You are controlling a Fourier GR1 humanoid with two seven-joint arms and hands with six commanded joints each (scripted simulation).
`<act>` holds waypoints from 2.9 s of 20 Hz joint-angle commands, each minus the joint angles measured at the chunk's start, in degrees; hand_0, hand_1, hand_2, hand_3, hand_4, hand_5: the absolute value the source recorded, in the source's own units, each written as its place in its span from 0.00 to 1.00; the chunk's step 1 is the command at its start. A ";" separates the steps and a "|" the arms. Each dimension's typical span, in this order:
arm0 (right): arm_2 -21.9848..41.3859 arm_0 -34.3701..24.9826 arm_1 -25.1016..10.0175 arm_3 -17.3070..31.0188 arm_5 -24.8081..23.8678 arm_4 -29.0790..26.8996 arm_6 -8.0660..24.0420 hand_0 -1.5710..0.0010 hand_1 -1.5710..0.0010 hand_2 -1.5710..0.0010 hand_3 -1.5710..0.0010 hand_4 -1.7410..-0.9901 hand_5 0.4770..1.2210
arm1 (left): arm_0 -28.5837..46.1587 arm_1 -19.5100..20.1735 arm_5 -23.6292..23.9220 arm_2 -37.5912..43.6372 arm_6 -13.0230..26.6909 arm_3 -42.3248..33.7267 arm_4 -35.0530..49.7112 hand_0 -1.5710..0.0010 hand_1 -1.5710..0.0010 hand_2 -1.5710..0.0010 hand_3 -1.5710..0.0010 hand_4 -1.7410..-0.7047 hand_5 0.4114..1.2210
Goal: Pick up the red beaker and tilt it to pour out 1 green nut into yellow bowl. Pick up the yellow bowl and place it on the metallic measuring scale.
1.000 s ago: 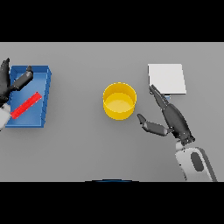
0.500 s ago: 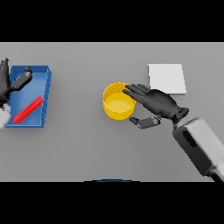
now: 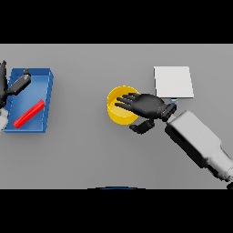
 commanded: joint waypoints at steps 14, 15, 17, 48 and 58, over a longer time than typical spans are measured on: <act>4.01 -7.49 4.74 11.51 4.95 1.80 0.20 1.00 1.00 1.00 0.98 0.61 0.36 | 0.30 0.72 -0.42 0.26 -0.78 0.10 0.23 1.00 1.00 1.00 1.00 0.96 0.35; 4.21 -7.50 4.98 12.26 5.15 1.83 0.07 1.00 1.00 0.99 0.97 0.61 0.37 | 0.30 0.90 -0.39 0.46 -1.25 0.55 0.18 1.00 1.00 1.00 1.00 0.96 0.35; 3.29 -8.05 5.46 13.24 6.81 1.01 1.87 1.00 0.99 0.97 0.93 0.60 0.40 | 0.36 0.42 0.00 0.22 -1.40 0.66 -0.04 1.00 1.00 1.00 1.00 0.96 0.36; -3.38 -8.20 -2.99 -0.71 11.98 -5.38 5.87 0.00 0.00 0.08 0.12 0.00 1.00 | 0.14 1.66 -0.69 0.64 -1.78 0.32 -0.01 1.00 1.00 1.00 1.00 0.96 0.35; -10.79 -9.87 -9.07 7.46 5.63 -4.56 5.19 0.00 0.00 0.03 0.24 0.00 1.00 | 0.50 2.17 -0.09 0.05 1.20 -2.10 -0.73 1.00 1.00 1.00 1.00 0.97 0.36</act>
